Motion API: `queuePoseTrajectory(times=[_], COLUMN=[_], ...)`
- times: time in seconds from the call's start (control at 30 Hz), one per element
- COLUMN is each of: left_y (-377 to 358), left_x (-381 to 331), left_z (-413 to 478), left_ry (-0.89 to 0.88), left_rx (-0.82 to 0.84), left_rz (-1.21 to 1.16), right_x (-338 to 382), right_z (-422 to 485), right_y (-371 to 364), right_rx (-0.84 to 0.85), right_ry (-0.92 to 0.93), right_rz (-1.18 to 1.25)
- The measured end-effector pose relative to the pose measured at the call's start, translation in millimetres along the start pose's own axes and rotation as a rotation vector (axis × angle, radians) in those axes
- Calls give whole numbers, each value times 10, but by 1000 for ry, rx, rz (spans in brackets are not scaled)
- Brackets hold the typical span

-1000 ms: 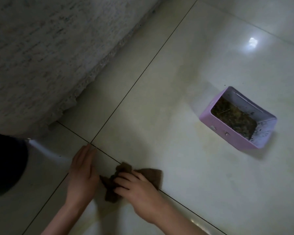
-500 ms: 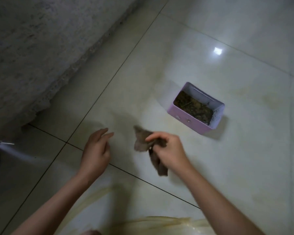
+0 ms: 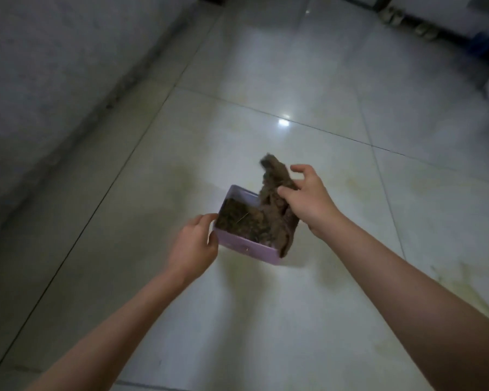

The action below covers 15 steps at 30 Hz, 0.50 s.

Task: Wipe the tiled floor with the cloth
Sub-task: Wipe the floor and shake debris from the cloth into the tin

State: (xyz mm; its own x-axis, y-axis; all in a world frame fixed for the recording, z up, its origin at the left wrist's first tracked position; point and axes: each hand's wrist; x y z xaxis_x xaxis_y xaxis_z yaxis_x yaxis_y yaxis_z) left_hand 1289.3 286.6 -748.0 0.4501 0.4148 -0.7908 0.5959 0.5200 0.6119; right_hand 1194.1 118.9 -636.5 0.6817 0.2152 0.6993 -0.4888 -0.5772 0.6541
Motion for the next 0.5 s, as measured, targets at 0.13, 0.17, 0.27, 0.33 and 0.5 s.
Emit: queuePoseTrajectory(times=[0.13,0.17,0.27,0.33,0.5], left_y=[-132,-155,-243,-298,-439], left_x=[-52,-45,-29,13,47], left_z=[287,335,458,517,594], left_ry=[-31,-13,103,176,285], left_rx=[-44,-68,-96,-76,25], left_rz=[-14,-18,-82,-128,-147], right_x=[22,32,-17,-66,-262], right_z=[27,16,-22,-38,-213], right_y=[54,64,176,255,431], right_rx=[-38,-48,-9,-12,-27], right_ry=[-14,-1,-65,-78,-99], right_rz=[-27,-52,-163,-117,-189])
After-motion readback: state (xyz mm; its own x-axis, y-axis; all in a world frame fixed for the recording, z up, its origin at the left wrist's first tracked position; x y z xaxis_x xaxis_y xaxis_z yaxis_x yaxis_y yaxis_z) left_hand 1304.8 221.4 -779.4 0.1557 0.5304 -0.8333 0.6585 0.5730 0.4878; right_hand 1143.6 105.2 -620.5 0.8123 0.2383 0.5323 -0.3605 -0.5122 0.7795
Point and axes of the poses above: each hand's wrist, its own z-axis towards the middle knuckle, its own y-axis out of the back of the hand, x = y × z, and after that the axes turned 9 degrees about -z, right-handed
